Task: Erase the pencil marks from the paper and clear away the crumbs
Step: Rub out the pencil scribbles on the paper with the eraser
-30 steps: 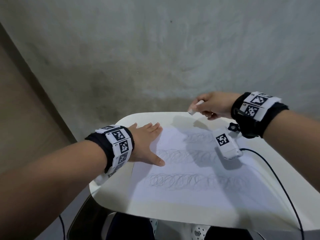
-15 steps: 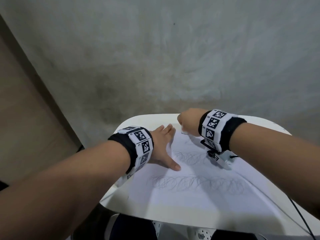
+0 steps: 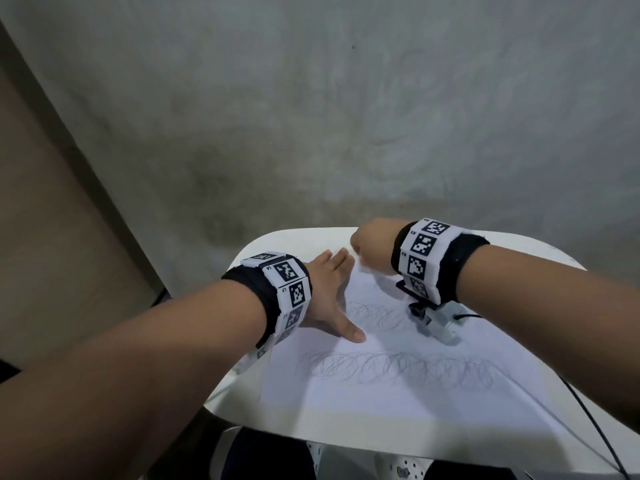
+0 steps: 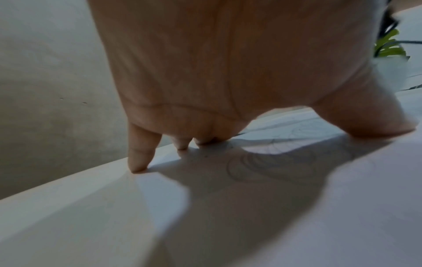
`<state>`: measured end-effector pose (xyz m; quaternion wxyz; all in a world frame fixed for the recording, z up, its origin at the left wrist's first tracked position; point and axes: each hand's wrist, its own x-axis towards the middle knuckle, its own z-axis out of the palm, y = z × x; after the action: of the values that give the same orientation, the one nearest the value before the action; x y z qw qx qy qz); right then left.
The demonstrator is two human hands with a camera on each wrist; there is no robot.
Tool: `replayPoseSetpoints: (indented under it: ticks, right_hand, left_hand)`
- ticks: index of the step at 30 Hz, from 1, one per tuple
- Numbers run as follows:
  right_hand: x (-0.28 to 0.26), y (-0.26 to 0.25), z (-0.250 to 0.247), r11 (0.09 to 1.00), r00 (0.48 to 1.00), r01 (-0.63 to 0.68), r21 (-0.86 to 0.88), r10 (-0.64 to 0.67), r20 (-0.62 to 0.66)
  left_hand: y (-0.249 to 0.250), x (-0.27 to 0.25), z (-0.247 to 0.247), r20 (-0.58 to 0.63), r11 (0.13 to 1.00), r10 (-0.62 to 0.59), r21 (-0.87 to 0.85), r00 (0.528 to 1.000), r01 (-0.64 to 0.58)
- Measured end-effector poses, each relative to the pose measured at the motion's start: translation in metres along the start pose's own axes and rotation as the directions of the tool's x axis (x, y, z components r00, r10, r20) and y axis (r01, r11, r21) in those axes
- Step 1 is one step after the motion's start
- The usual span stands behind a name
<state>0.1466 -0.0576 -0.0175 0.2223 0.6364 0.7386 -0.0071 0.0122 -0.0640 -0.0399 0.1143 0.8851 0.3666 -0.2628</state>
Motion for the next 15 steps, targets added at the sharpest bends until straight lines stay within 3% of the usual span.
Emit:
replayPoseSetpoints:
  ticks: [2, 6, 9, 13, 15]
  right_hand:
    - [-0.001, -0.006, -0.002, 0.999, 0.999, 0.036, 0.022, -0.037, 0.03]
    - [-0.001, 0.002, -0.004, 0.999, 0.999, -0.038, 0.004, 0.038, -0.014]
    - [-0.003, -0.009, 0.004, 0.999, 0.998, 0.046, -0.028, -0.045, 0.046]
    - [-0.01, 0.012, -0.001, 0.999, 0.999, -0.037, -0.012, 0.037, 0.002]
    - [-0.011, 0.006, 0.001, 1.0, 1.0, -0.005, -0.027, 0.005, 0.007]
  left_hand:
    - [0.0, 0.0, -0.001, -0.007, 1.0, 0.002, -0.014, 1.0, -0.002]
    - [-0.001, 0.001, 0.0, 0.005, 1.0, -0.003, -0.005, 1.0, 0.003]
    - [-0.002, 0.003, 0.002, -0.006, 0.999, -0.01, -0.052, 1.0, 0.01]
    - [-0.003, 0.003, 0.002, 0.001, 1.0, 0.003, -0.02, 1.0, -0.003]
    - [-0.002, 0.001, 0.0, 0.008, 0.999, 0.003, -0.036, 1.0, -0.003]
